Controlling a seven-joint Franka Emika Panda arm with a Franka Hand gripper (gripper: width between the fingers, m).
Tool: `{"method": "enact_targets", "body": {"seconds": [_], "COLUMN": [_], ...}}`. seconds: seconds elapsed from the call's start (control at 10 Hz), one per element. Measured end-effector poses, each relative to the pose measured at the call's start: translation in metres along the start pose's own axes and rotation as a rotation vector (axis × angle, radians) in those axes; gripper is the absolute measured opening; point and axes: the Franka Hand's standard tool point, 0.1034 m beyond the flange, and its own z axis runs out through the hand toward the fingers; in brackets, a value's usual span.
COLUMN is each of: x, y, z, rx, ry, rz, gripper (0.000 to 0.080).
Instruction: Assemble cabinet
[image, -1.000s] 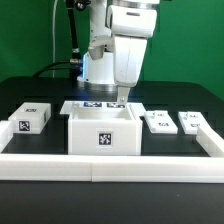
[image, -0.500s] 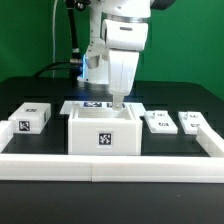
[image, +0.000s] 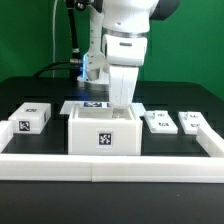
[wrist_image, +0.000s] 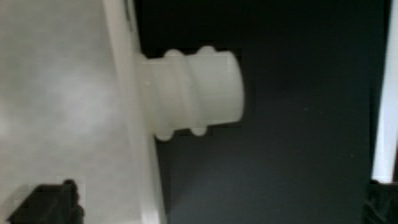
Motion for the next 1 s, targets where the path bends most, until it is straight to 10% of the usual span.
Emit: {"method": "enact_targets", "body": {"seconds": [0.3,0.6,1.0], "x": [-0.0007,-0.0007,-0.0005], "y": [-0.0011,-0.0014,0.001], "z": [0.0016,0.002,0.0008], "rx": [0.004,0.005,-0.005], "ry": [0.0,0.0,0.002], "rz": [0.004,0.004,0.005], "gripper": [0.0771,0.0276,0.0049]}}
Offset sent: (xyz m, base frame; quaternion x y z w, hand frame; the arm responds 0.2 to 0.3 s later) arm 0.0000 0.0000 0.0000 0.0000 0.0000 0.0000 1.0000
